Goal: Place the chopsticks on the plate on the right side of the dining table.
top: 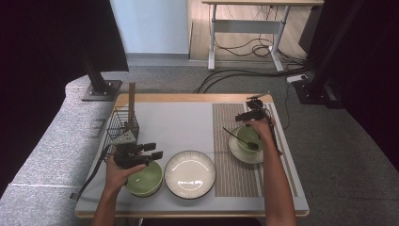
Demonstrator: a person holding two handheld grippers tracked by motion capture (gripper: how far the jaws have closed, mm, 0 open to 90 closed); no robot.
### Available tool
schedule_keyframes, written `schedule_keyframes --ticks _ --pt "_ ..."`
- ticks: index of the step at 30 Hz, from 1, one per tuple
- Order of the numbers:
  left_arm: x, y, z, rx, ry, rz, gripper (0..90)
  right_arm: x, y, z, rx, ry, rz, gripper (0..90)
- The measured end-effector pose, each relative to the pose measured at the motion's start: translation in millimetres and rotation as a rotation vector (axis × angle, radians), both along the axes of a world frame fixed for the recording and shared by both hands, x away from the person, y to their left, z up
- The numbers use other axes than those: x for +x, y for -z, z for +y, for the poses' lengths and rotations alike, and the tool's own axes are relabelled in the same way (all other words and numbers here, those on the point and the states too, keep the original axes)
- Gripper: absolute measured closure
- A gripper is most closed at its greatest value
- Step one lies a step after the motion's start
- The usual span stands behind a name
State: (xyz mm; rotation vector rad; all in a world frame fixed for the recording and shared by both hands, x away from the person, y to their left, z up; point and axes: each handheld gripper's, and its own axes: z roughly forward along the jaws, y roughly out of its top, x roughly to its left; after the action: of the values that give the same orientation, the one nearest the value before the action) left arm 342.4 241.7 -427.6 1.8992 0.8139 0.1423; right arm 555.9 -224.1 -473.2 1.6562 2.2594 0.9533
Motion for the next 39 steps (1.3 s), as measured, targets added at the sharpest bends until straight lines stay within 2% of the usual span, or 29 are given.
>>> schedule_keyframes --ticks 13,27,34,36,39 --pt "0.0 0.2 -0.4 0.000 0.001 0.001 43.9 -0.9 -1.9 7.5 -0.013 -0.029 0.017 38.5" --pt "-0.3 -0.3 0.1 -0.004 0.002 0.000 43.9 0.6 -3.8 10.5 0.002 -0.033 0.024 38.4" --pt "-0.5 -0.3 -0.2 -0.004 0.002 0.000 43.9 -0.8 -3.9 13.7 0.003 -0.053 0.033 38.4" --pt "-0.6 -0.3 -0.2 -0.005 0.002 0.000 43.9 -1.0 -3.9 14.5 0.004 -0.059 0.030 38.6" --pt "-1.3 -1.0 0.1 -0.007 0.002 -0.002 43.9 -1.2 -6.8 13.9 0.002 -0.043 -0.002 38.8"
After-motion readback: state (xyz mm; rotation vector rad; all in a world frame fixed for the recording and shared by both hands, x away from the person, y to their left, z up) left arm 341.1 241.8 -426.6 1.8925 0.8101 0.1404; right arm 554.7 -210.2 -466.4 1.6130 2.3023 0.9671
